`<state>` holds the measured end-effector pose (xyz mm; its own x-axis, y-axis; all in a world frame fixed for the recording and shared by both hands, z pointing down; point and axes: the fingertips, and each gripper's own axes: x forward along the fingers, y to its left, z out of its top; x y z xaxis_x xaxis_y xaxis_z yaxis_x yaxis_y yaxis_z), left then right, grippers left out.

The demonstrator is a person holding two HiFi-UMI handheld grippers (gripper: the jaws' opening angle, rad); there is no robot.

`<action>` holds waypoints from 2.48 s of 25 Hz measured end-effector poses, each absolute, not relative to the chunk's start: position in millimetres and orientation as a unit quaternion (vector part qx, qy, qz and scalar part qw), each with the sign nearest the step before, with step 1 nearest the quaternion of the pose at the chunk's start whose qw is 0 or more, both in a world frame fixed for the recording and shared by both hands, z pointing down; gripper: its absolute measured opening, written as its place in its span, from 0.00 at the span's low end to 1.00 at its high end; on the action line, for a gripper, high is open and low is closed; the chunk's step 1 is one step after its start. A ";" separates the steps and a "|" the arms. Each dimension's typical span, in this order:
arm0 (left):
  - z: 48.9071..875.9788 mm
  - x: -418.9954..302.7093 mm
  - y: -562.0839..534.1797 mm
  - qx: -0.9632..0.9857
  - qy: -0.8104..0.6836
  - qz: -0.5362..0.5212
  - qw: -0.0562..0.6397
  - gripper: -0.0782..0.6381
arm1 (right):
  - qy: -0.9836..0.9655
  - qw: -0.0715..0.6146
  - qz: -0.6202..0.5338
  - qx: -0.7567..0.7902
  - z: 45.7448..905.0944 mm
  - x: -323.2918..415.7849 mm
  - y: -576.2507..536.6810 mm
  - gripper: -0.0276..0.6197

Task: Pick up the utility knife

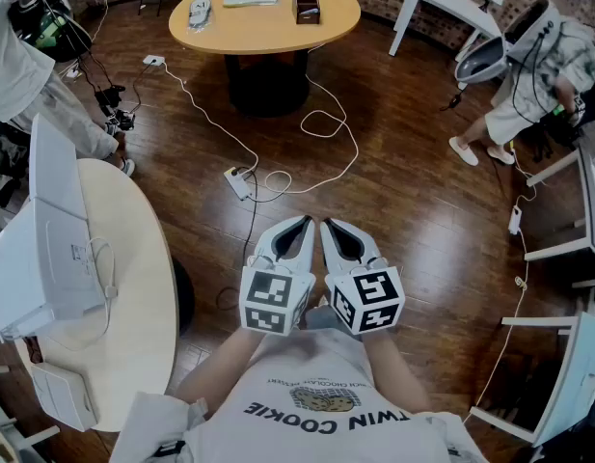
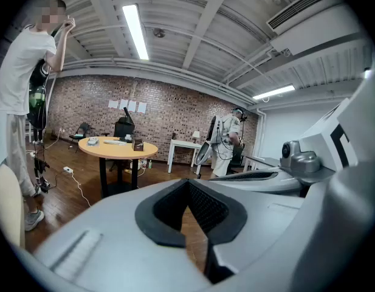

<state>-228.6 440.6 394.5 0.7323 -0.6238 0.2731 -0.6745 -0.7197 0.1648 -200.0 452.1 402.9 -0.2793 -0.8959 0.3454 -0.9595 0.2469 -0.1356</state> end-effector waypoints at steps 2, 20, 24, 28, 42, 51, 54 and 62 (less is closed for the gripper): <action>395.3 -226.4 434.3 0.921 -0.354 0.101 0.128 0.11 | -0.785 0.099 0.160 0.590 402.2 -198.4 444.9 0.05; 392.9 -155.0 314.6 0.911 -0.384 0.106 0.109 0.11 | -0.803 0.086 0.155 0.568 404.7 -128.5 326.6 0.05; 395.4 -123.1 286.2 0.911 -0.382 0.114 0.102 0.11 | -0.805 0.080 0.156 0.567 403.0 -96.4 297.0 0.05; 394.1 -92.3 262.4 0.909 -0.386 0.116 0.104 0.11 | -0.808 0.080 0.160 0.562 402.6 -67.1 274.6 0.05; 383.3 -30.5 213.1 0.903 -0.405 0.113 0.091 0.11 | -0.820 0.080 0.153 0.545 398.0 -7.5 226.7 0.05; 392.5 -16.0 181.2 0.901 -0.407 0.120 0.089 0.11 | -0.822 0.085 0.160 0.539 406.3 8.6 194.4 0.05; 395.6 -13.7 165.6 0.899 -0.410 0.120 0.094 0.11 | -0.824 0.088 0.161 0.536 409.6 10.3 177.5 0.05; 404.7 -17.5 111.2 0.897 -0.412 0.121 0.101 0.11 | -0.826 0.092 0.161 0.533 415.4 7.1 122.7 0.05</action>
